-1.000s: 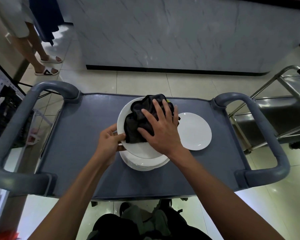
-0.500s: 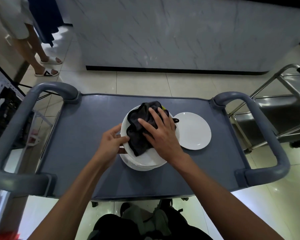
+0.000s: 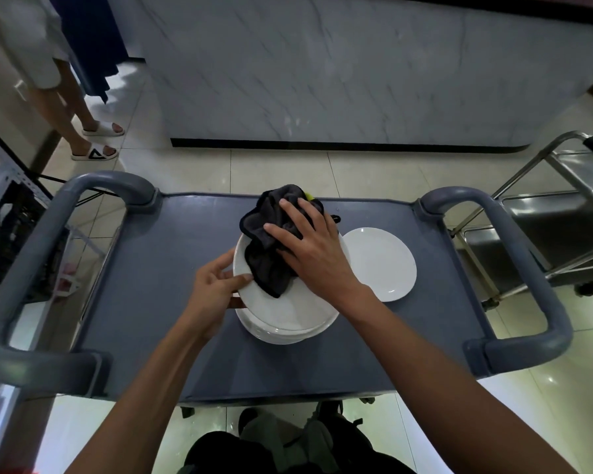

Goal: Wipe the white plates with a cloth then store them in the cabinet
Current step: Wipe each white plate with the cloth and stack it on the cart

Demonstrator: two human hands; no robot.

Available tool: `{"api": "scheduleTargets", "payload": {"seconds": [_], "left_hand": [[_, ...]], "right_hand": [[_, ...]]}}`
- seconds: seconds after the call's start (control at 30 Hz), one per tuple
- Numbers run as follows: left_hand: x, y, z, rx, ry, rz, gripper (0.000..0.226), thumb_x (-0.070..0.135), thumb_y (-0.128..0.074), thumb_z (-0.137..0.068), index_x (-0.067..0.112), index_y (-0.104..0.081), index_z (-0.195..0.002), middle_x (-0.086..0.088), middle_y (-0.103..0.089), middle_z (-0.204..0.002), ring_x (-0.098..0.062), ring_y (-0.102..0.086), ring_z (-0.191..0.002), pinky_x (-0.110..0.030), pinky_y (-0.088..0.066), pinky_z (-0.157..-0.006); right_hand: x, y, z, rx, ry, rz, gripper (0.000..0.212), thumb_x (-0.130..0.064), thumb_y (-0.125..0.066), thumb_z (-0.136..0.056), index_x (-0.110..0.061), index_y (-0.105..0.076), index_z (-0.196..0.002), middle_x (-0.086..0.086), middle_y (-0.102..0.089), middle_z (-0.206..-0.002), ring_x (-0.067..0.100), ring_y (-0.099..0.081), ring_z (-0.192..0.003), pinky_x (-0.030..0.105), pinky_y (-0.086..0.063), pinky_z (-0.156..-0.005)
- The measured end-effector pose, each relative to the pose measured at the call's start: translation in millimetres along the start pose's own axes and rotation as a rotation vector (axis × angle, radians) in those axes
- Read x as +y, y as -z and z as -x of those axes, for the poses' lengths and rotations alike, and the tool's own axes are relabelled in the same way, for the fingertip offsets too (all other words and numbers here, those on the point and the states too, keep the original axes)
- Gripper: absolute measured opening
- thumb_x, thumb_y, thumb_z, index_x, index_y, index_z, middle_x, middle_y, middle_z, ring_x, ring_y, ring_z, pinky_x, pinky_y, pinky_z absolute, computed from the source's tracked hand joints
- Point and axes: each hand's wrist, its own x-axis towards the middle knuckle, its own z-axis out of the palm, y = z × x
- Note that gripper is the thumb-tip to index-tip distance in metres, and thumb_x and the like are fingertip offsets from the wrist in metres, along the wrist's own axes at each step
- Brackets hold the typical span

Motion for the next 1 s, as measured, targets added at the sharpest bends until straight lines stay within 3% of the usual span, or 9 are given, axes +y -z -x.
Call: {"api": "scheduleTargets", "payload": {"seconds": [0.23,0.47,0.57,0.67,0.83,1.0], "left_hand": [[-4.2,2.1,-2.9,0.143,0.001,0.065,0.051,-0.007,-0.063,-0.088,0.020,-0.065,-0.132,-0.008,-0.076,-0.102,-0.026,-0.073,-0.081,-0.039,-0.060,-0.061],[-6.0,-3.3,-7.1,0.218,-0.004,0.086,0.052,-0.009,-0.059,-0.089,0.021,-0.064,-0.131,-0.005,-0.077,-0.099,-0.026,-0.071,-0.079,-0.037,-0.059,-0.059],[-4.0,-8.5,-9.5,0.213,-0.025,0.070,0.049,-0.009,-0.058,-0.091,0.022,-0.066,-0.128,-0.003,-0.077,-0.091,-0.020,-0.071,-0.071,-0.032,-0.057,-0.055],[-1.2,-9.1,-10.1,0.201,-0.042,0.064,0.048,-0.008,-0.057,-0.092,0.027,-0.068,-0.122,-0.003,-0.077,-0.090,-0.019,-0.069,-0.069,-0.030,-0.057,-0.053],[1.3,-0.1,-9.9,0.210,-0.032,0.058,0.050,-0.007,-0.059,-0.091,0.029,-0.066,-0.125,-0.002,-0.077,-0.093,-0.021,-0.072,-0.071,-0.036,-0.059,-0.057],[4.1,5.5,-9.4,0.167,-0.019,0.013,0.047,-0.006,-0.061,-0.090,0.032,-0.069,-0.117,0.000,-0.078,-0.091,-0.021,-0.072,-0.072,-0.035,-0.059,-0.057]], "right_hand": [[10.3,-3.3,22.8,0.040,-0.154,0.000,0.037,-0.031,-0.055,-0.099,-0.025,-0.063,-0.134,0.012,-0.044,-0.154,0.038,-0.038,-0.141,0.056,-0.030,-0.113],[-19.9,-14.0,61.6,0.009,-0.150,-0.019,0.038,-0.032,-0.055,-0.094,-0.029,-0.066,-0.130,0.012,-0.049,-0.150,0.039,-0.046,-0.136,0.056,-0.037,-0.109],[-39.8,-17.4,66.5,-0.016,-0.131,-0.053,0.040,-0.032,-0.062,-0.094,-0.031,-0.064,-0.133,0.010,-0.047,-0.152,0.038,-0.044,-0.138,0.057,-0.036,-0.110],[-44.6,-17.7,66.4,-0.037,-0.098,-0.070,0.040,-0.033,-0.057,-0.096,-0.031,-0.062,-0.136,0.010,-0.044,-0.154,0.037,-0.041,-0.141,0.057,-0.034,-0.111],[-17.2,-14.9,69.5,0.046,0.027,-0.009,0.032,-0.030,-0.061,-0.092,-0.030,-0.071,-0.123,0.008,-0.053,-0.147,0.035,-0.051,-0.134,0.054,-0.040,-0.108],[19.8,-9.5,66.4,0.054,-0.019,0.038,0.039,-0.023,-0.069,-0.091,-0.026,-0.067,-0.130,0.012,-0.049,-0.150,0.039,-0.046,-0.137,0.055,-0.039,-0.108]]}}
